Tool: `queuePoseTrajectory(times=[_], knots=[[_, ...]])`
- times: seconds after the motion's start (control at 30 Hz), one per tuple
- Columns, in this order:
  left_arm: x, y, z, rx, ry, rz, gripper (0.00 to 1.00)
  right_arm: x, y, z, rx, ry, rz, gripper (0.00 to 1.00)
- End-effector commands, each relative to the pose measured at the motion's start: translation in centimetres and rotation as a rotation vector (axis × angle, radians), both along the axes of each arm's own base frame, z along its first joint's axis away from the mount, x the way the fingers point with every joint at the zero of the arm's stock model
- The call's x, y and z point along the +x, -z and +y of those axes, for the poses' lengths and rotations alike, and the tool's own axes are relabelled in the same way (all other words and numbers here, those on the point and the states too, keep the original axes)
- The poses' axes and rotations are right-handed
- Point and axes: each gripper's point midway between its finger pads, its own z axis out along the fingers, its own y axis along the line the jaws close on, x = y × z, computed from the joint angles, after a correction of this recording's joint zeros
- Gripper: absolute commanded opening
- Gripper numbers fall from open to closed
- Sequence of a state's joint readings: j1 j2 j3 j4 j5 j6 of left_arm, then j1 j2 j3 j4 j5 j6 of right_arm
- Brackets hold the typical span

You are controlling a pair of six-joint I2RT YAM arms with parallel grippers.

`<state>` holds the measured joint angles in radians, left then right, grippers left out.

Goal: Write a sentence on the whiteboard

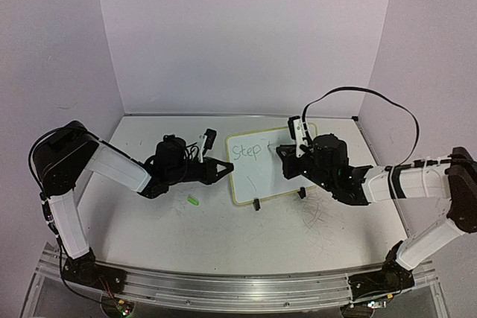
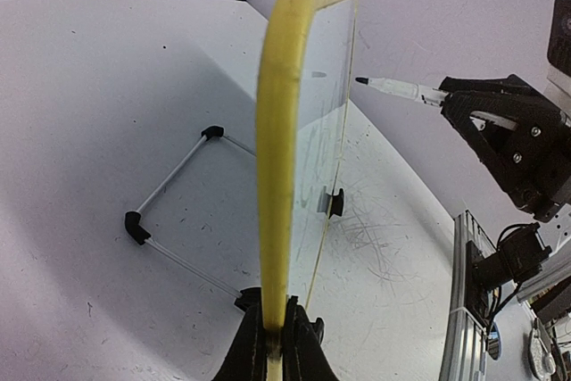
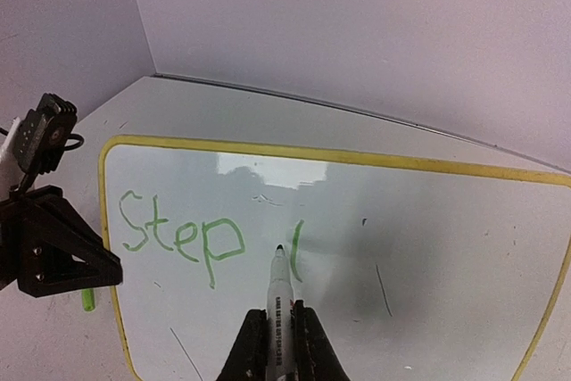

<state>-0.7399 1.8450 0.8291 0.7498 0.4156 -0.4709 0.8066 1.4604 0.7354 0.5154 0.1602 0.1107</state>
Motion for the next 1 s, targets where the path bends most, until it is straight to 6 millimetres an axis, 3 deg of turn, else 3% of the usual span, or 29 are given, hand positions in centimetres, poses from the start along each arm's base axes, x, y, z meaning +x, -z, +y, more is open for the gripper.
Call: queuePoseTrajectory(times=[0.0, 0.27, 0.77, 0.97], knots=[[0.9, -1.9, 0.2, -0.010, -0.041, -0.045, 0.00, 0.7, -2.1, 1.4, 0.047, -0.034, -0.048, 0.00], [0.9, -2.1, 0.2, -0.010, -0.041, -0.049, 0.00, 1.1, -2.3, 0.3, 0.053, 0.029, -0.069, 0.00], [0.9, -2.1, 0.2, -0.011, -0.039, -0.048, 0.00, 1.7, -1.1, 0.4, 0.033, 0.050, -0.046, 0.00], [0.9, -2.1, 0.2, -0.010, -0.038, -0.048, 0.00, 2.0, -0.5, -0.9, 0.001, 0.124, -0.028, 0.00]])
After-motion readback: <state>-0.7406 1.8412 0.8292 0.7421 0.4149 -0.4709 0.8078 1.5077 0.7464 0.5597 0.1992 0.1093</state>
